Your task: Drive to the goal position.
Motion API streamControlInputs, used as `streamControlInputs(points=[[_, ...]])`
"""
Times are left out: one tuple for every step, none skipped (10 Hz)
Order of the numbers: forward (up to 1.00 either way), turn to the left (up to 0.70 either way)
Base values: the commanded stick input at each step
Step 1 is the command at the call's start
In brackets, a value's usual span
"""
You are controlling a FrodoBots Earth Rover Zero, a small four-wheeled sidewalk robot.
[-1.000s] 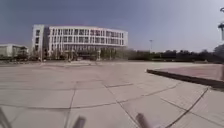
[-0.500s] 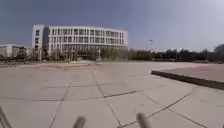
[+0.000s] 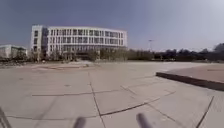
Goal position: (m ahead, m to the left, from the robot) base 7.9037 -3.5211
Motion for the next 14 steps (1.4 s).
streamControlInputs(points=[[1.0, 0.0], [1.0, 0.0], [1.0, 0.0], [1.0, 0.0], [1.0, 0.0], [1.0, 0.0], [1.0, 0.0], [1.0, 0.0], [1.0, 0.0], [1.0, 0.0], [1.0, 0.0], [1.0, 0.0], [1.0, 0.0], [1.0, 0.0]])
